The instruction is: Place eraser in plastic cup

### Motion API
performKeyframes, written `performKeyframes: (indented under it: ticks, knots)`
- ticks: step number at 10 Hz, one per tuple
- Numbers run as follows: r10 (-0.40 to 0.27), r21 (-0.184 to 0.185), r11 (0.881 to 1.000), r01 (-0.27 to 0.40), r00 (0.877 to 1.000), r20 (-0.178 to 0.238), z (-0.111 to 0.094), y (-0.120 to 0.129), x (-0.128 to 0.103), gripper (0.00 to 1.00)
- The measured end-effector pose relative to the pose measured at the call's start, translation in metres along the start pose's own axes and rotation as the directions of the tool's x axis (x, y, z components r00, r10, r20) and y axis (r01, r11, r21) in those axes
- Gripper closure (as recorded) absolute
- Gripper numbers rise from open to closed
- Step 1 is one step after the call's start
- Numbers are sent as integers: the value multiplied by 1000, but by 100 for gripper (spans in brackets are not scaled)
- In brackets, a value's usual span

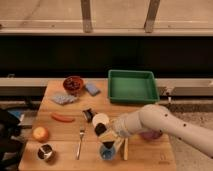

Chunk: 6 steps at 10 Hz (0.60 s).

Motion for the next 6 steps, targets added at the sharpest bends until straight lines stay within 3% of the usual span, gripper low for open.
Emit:
performKeyframes:
  ticks: [6]
  knots:
    - [78, -30, 997, -77, 997, 17, 15, -3, 30, 93]
